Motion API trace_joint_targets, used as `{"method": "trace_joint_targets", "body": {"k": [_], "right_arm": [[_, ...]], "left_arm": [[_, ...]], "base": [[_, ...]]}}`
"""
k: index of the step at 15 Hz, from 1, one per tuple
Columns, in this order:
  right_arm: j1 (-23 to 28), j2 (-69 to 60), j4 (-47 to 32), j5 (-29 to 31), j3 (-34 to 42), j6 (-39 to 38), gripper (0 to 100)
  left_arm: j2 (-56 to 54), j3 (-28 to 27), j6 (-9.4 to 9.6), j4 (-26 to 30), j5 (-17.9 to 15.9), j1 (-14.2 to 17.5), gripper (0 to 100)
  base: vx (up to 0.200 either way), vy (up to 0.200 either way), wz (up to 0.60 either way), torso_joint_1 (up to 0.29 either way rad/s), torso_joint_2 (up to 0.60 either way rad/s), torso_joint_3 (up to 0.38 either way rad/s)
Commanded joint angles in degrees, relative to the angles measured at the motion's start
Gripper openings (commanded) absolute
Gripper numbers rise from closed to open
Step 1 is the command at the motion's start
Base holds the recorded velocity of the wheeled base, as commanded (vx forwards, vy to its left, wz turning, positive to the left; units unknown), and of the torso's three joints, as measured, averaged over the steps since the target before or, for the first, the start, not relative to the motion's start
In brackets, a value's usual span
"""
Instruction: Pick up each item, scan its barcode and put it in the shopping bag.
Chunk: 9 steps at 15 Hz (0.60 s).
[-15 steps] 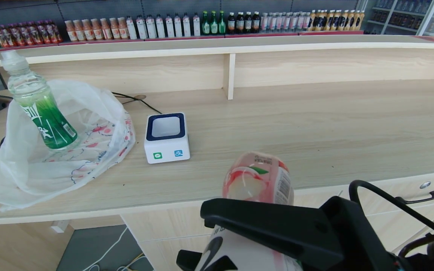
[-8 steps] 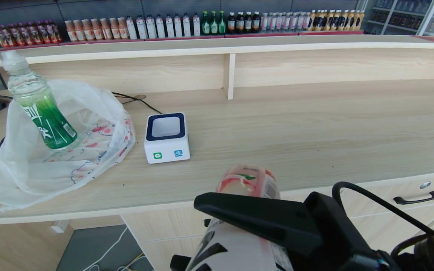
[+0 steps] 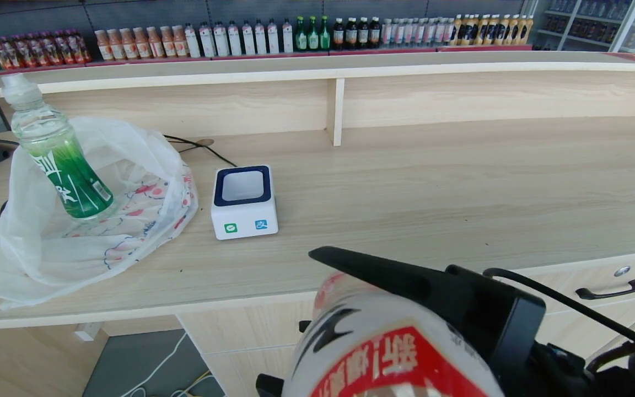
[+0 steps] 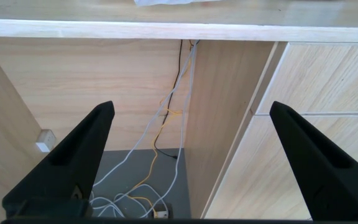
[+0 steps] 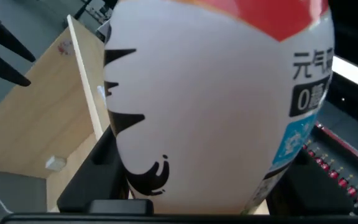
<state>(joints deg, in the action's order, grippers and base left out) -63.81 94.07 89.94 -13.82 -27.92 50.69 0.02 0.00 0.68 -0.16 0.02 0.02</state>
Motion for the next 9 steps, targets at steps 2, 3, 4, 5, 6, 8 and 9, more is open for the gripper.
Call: {"method": "trace_joint_targets", "body": {"k": [2,3,4,5,6,8,9], "right_arm": [[0.5,-3.2,0.1,6.7,0.2,-10.2,0],[1.1,-3.7,0.1,10.8,0.5,-17.0,0],[2.3,-3.7,0.1,12.6,0.8,-21.3,0],[4.5,-3.5,0.1,13.6,1.5,-24.8,0],[7.6,-3.5,0.1,13.7,2.8,-27.9,0],[14.3,-2.8,0.1,13.4,2.9,-32.0,0],[16.6,-2.6,0.1,13.2,3.2,-33.8,0]], "left_arm": [[0.0,0.0,0.02,0.0,0.0,0.0,100],[0.0,0.0,-0.07,0.0,0.1,0.0,100],[0.0,0.0,-0.07,0.0,0.0,0.0,100],[0.0,0.0,-0.07,0.0,0.1,0.0,100],[0.0,0.0,-0.07,0.0,0.0,0.0,100],[0.0,0.0,0.02,0.0,0.0,0.0,100],[0.0,0.0,-0.07,0.0,0.1,0.0,100]], "base": [[0.000,0.000,0.00,0.000,0.00,0.000],[0.000,0.000,0.00,0.000,0.00,0.000],[0.000,0.000,0.00,0.000,0.00,0.000],[0.000,0.000,0.00,0.000,0.00,0.000],[0.000,0.000,0.00,0.000,0.00,0.000],[0.000,0.000,0.00,0.000,0.00,0.000],[0.000,0.000,0.00,0.000,0.00,0.000]]}}
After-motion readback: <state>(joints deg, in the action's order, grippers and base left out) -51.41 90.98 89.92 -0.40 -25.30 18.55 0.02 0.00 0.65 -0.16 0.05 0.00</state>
